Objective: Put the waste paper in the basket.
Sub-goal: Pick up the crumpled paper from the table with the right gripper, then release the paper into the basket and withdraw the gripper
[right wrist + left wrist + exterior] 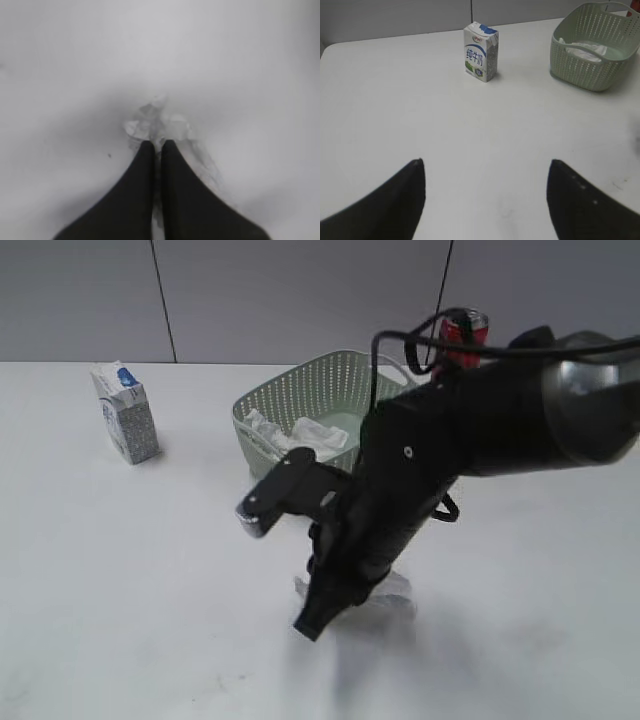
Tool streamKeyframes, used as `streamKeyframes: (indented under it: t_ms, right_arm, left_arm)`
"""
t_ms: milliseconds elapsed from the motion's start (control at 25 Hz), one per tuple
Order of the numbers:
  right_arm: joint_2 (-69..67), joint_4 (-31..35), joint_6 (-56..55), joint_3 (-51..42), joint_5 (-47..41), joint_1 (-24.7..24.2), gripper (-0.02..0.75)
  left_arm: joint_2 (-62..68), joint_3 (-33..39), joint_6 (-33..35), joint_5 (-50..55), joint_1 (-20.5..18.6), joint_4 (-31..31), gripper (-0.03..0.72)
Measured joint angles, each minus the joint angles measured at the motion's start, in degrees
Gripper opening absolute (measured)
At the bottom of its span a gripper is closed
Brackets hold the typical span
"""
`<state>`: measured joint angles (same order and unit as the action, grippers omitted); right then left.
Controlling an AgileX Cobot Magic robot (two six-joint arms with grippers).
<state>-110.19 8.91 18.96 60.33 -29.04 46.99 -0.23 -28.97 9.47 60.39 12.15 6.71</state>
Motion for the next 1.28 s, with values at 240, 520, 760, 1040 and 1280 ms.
streamKeyframes:
  t_ms: [240, 520, 760, 1040, 1280]
  right_arm:
    - [-0.06, 11.82, 0.08, 11.16, -2.41, 0.00, -0.006]
    - [-0.06, 11.58, 0.01, 23.77, 3.38, 0.00, -0.006]
    - [-0.27, -5.95, 0.08, 26.03, 14.48, 0.00, -0.006]
    - [-4.68, -26.75, 0.20, 26.05, 17.37, -2.14, -0.006]
    - [-9.50, -28.76, 0.20, 26.05, 17.09, -7.70, 0.072]
  left_arm:
    - [0.00, 0.00, 0.00, 0.00, 0.00, 0.00, 0.552]
    - [0.00, 0.00, 0.00, 0.00, 0.00, 0.00, 0.550]
    - [0.00, 0.00, 0.00, 0.00, 0.00, 0.00, 0.542]
    - [0.00, 0.00, 0.00, 0.00, 0.00, -0.07, 0.541]
    - [0.00, 0.00, 0.00, 0.00, 0.00, -0.07, 0.541]
